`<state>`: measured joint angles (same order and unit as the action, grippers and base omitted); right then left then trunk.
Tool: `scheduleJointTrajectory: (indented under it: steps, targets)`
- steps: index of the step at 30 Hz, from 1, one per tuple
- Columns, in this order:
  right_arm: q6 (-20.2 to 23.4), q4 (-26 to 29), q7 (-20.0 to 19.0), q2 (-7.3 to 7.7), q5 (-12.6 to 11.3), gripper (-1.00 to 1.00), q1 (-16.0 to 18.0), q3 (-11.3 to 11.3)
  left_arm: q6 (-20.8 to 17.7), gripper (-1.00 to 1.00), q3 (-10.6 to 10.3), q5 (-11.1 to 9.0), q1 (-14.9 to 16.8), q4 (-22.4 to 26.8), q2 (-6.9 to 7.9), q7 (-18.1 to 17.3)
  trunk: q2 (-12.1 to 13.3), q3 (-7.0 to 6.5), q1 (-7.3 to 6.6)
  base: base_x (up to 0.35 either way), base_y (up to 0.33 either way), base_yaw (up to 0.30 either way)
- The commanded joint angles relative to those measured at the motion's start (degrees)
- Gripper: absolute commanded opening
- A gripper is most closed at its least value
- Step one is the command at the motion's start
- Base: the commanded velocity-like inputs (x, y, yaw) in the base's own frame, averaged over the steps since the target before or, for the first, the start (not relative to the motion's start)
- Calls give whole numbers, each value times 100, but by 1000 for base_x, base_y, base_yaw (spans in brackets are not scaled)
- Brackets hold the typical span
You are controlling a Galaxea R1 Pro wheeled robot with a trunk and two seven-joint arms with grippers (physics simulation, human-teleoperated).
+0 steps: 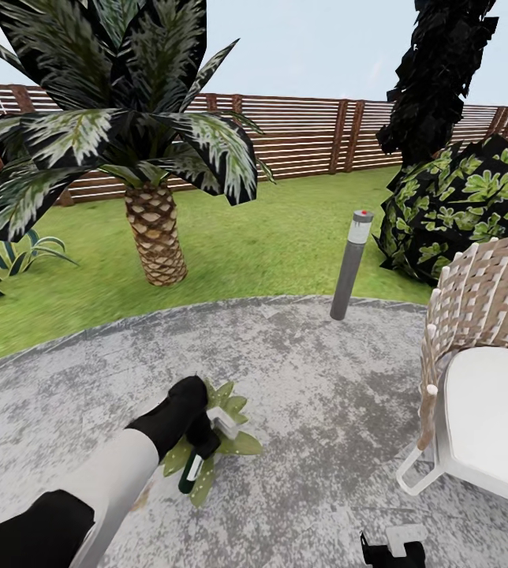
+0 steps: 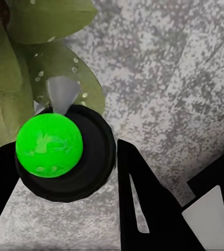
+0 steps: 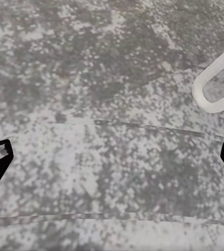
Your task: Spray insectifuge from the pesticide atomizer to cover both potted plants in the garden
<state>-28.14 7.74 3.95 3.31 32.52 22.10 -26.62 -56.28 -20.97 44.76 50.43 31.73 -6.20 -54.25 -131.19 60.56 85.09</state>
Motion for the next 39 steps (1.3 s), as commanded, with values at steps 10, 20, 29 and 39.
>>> scheduleJointTrajectory:
  steps: [10, 20, 29, 39]
  targets:
    - [-21, -12, 34, -1, 61, 100, 5, -23, -14, -100, -292, 59, -8, -16, -22, -59, -2, 5, -1, 63, -41, 0]
    - [-24, -18, 35, -6, 61, 100, 5, -19, -15, -100, -390, 65, -7, -9, -31, -59, -2, 5, -1, 37, -203, 100]
    - [-23, -11, 35, -6, 61, 100, 5, -26, -13, -100, -399, 58, -98, -31, 38, -53, -2, 5, -1, 0, -18, 52]
    - [-23, -15, 35, -6, 61, 100, 5, -22, -34, -100, -284, 78, -267, -10, 60, -40, -2, 5, -1, 0, 0, 0]
